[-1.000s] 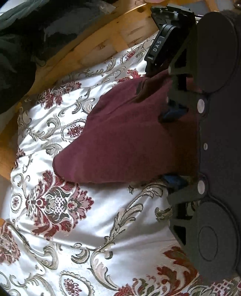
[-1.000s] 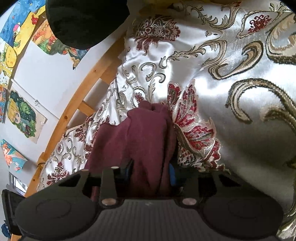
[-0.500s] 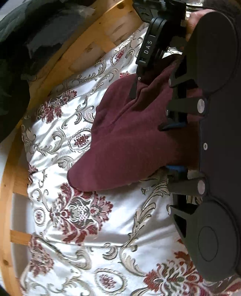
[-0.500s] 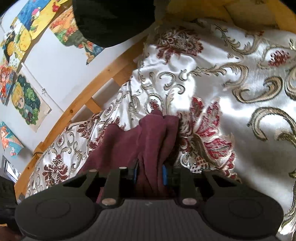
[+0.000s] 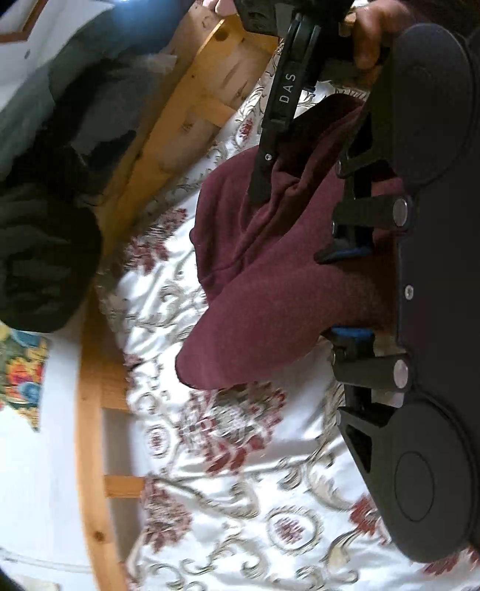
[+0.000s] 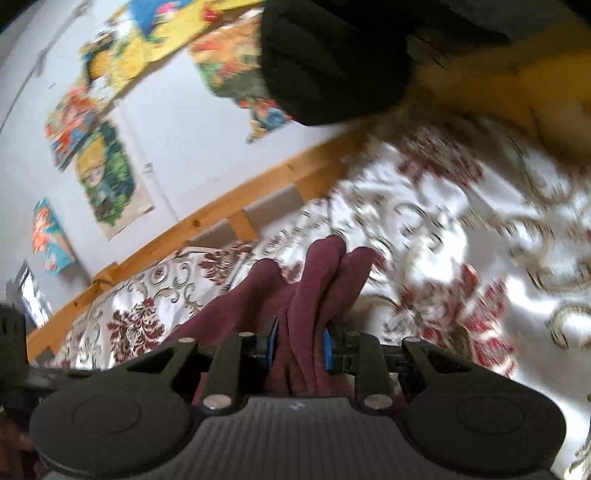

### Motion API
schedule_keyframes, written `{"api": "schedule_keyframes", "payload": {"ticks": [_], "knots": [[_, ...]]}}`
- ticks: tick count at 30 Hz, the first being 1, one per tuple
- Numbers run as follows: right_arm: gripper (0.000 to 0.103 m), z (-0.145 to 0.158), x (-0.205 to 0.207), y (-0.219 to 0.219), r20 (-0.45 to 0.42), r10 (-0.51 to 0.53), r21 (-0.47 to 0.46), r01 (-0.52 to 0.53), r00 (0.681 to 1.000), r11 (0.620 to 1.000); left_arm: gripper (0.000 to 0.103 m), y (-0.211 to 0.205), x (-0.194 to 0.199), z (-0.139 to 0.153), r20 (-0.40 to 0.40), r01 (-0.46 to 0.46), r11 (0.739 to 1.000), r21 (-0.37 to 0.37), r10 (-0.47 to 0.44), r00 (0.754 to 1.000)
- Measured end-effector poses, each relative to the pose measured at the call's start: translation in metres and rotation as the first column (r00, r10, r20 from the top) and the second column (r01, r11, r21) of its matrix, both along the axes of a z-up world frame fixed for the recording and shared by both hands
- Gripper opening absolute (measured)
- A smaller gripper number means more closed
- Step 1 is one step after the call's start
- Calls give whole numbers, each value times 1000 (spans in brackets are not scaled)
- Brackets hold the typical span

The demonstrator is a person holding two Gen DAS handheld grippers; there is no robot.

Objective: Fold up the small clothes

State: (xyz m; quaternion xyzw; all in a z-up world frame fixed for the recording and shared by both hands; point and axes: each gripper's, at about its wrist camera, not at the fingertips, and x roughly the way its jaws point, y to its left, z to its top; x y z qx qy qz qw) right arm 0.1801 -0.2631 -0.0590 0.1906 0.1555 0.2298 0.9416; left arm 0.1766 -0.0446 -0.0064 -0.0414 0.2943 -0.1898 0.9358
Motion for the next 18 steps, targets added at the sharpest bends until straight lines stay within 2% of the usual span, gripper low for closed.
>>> {"api": "schedule_keyframes", "payload": {"ticks": [3,7,12,14,18], "knots": [[26,10,5,27,38,41,-51,-39,998,998,35,14,-5,1,56,-21,999,33,19,998],[26,24,30,68,69,128,-112,-120,989,986,35,43,3,3,87,-105,993,56,100,991],[26,38,72,115,83,206,-151,-192,975,970,35,88,21,8,122,-209,977,41,203,972],[26,37,89,129,59,225,-158,-213,973,964,35,101,26,3,104,-251,968,19,248,963],[26,14,126,142,-77,233,-118,-241,970,963,36,116,33,-21,4,-320,947,-10,320,947]]}}
